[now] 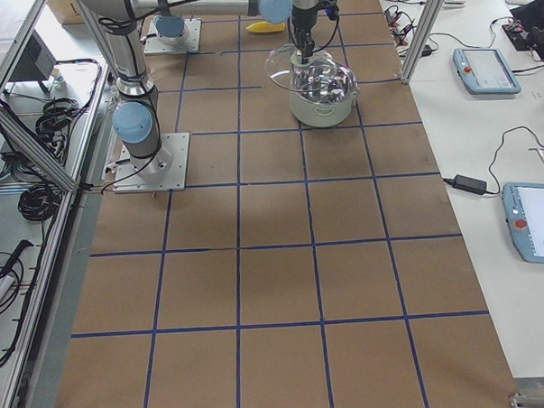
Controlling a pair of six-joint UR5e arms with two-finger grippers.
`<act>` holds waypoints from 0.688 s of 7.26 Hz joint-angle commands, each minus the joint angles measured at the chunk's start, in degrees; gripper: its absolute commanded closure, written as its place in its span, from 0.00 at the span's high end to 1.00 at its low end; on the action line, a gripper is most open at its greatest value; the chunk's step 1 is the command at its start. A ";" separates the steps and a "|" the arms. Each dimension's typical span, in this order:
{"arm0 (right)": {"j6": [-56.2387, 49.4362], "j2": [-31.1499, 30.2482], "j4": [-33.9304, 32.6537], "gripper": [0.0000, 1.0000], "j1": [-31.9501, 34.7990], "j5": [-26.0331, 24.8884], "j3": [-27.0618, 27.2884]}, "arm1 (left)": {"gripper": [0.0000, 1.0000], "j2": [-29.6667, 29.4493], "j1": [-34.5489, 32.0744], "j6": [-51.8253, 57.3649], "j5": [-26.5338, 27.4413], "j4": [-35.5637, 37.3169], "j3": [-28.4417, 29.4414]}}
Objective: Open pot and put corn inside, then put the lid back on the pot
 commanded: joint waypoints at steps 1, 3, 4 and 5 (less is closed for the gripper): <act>-1.18 -12.15 4.13 0.41 -5.21 0.43 9.41 | 1.00 -2.71 0.10 0.98 0.35 10.17 -5.14; -1.35 -12.89 3.01 0.38 -5.49 1.31 12.17 | 0.74 -2.38 0.10 1.42 0.44 10.00 -6.19; -1.44 -12.89 3.01 0.35 -5.58 1.14 12.43 | 0.45 -2.64 0.10 1.42 0.71 10.00 -6.20; -1.53 -12.80 2.92 0.32 -5.75 0.96 12.43 | 0.27 -1.77 0.01 1.42 0.71 9.83 -5.77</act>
